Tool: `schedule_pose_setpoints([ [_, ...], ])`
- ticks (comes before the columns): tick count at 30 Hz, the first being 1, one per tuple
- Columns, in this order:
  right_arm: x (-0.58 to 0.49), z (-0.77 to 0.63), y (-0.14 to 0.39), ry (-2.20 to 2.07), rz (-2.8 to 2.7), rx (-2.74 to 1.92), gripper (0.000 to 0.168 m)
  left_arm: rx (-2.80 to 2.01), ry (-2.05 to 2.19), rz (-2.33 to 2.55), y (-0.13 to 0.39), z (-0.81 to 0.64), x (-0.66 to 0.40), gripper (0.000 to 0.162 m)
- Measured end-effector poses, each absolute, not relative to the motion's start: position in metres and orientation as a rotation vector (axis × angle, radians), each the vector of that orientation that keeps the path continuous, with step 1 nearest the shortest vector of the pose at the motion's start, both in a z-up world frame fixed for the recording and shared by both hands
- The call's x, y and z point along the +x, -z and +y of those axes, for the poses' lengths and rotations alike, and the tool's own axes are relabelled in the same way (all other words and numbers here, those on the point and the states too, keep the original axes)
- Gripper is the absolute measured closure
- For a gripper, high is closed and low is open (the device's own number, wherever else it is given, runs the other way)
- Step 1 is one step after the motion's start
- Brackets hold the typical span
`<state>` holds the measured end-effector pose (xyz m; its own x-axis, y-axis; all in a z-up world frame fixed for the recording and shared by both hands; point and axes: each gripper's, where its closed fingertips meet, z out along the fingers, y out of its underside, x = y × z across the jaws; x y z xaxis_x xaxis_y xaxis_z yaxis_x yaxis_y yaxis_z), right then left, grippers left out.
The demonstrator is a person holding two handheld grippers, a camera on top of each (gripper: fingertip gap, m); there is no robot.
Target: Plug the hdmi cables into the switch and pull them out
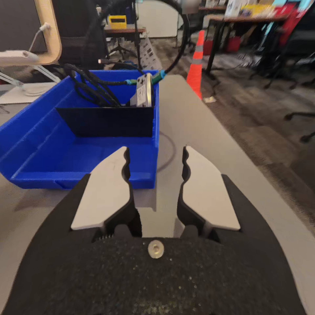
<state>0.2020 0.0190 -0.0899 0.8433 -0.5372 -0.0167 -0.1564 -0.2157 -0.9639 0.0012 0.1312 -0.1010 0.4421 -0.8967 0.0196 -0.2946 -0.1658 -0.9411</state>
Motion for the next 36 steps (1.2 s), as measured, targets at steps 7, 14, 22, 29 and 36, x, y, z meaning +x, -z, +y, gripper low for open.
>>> schedule_pose_setpoints([
  [7,0.219,0.055,0.135,0.24,0.585,-1.885,0.123,-1.818,0.732,0.986,0.122,0.163,0.055,0.126],
  [14,0.213,0.065,0.118,0.285,0.673,-1.895,0.165,-1.834,0.552,0.939,0.115,0.177,0.05,0.155],
  [22,0.125,0.095,0.071,0.213,0.612,-1.791,0.165,-1.804,0.453,0.771,0.068,0.201,-0.05,0.157],
  [29,-0.004,0.159,0.054,0.139,0.463,-1.772,0.166,-1.83,0.324,0.636,0.056,0.246,-0.192,0.158],
  [36,-0.079,0.216,0.109,0.133,0.389,-1.88,0.165,-1.929,0.253,0.604,0.11,0.296,-0.261,0.158],
])
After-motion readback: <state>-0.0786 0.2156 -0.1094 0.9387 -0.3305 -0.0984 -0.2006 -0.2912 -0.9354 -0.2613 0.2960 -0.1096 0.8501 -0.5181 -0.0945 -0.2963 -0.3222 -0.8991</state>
